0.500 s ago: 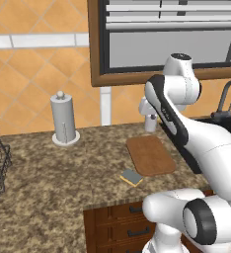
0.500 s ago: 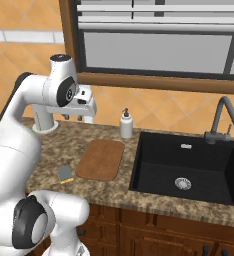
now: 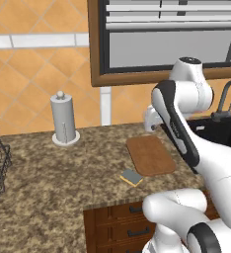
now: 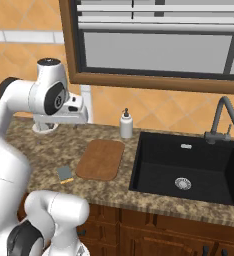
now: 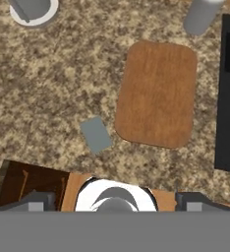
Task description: Pick up the sponge from the counter and clean the cutting board by briefly scrubbing or pressing down on the cutting board. Once finished, release the sponge.
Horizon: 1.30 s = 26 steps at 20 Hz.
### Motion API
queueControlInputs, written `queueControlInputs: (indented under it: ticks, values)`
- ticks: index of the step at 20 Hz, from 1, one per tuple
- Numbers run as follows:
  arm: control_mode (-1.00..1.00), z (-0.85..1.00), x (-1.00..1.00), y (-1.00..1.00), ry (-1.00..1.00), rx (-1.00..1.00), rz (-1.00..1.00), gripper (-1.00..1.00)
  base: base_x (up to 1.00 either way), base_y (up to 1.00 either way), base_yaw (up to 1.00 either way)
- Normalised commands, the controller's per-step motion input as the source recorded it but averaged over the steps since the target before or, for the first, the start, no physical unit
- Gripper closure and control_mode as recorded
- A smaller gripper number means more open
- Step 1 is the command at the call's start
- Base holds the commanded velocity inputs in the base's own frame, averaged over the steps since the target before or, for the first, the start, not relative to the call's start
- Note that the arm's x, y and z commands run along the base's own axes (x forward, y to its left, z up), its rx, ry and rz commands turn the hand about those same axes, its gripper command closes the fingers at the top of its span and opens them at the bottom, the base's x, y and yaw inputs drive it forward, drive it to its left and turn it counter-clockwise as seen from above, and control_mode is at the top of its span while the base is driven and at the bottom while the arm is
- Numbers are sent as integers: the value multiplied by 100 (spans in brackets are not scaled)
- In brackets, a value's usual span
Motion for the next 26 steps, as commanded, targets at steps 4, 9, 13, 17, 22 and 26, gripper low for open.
queueControlInputs:
  ticks: [4, 9, 13, 17, 22, 26]
  values:
    - [-100, -17, -59, 23, 2, -3, 17, -100, 0, 0, 0]
    - [-100, -49, -16, 39, 6, -11, 21, -100, 0, 0, 0]
    - [-100, -57, 0, 40, 16, -15, 19, -100, 0, 0, 0]
    - [-100, -57, 13, 26, 15, -4, 14, -100, 0, 0, 0]
    - [-100, -66, 48, 38, 14, 0, 7, -100, 0, 0, 0]
    - [-100, -60, 51, 18, 6, 0, 3, -100, 0, 0, 0]
